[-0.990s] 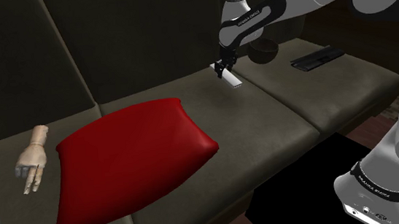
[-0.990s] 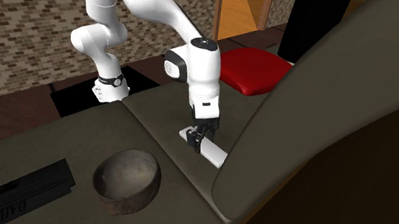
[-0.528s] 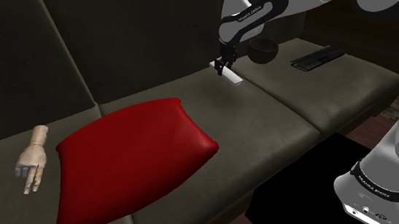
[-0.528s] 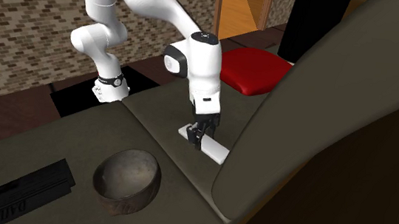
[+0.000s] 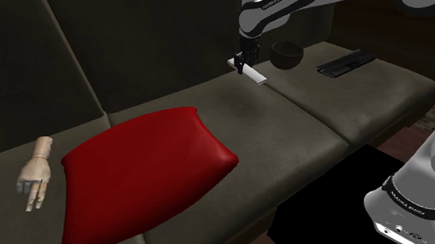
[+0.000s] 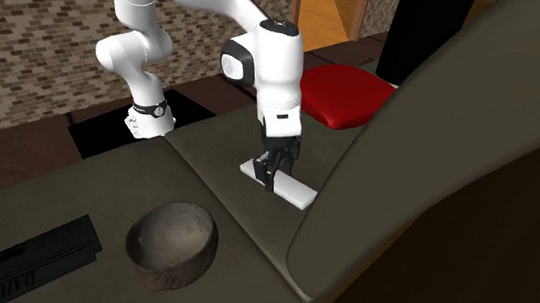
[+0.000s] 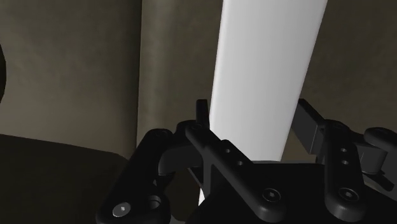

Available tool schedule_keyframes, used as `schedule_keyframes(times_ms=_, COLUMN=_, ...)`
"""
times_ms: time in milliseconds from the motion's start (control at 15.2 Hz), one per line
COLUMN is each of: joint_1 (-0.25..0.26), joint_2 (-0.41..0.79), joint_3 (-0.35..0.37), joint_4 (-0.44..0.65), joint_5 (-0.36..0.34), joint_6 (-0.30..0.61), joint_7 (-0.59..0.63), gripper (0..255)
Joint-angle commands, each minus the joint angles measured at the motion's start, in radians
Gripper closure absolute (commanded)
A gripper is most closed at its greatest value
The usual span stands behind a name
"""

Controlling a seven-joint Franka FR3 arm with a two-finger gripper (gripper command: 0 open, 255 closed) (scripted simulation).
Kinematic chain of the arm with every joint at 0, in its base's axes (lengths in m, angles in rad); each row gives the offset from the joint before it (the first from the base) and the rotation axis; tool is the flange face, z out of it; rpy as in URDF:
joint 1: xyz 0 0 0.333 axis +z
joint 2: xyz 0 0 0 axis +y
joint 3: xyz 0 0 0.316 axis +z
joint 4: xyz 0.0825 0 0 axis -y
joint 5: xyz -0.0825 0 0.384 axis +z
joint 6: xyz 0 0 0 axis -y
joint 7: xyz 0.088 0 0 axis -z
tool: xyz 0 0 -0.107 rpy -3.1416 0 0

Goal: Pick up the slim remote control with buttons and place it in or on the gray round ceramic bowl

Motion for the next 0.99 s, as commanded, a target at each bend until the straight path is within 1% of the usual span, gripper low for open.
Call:
schedule_keyframes(times_ms=0, joint_1=0.0, joint_2=-0.013, joint_3=0.0, joint_4=0.012, joint_5=-0.001, joint_6=-0.024, joint_7=0.0, gripper=255)
schedule_keyframes(times_ms=924, joint_1=0.001, joint_2=-0.06, joint_3=-0.001, joint_4=0.134, joint_5=-0.002, joint_6=-0.194, joint_7=-0.003, gripper=255)
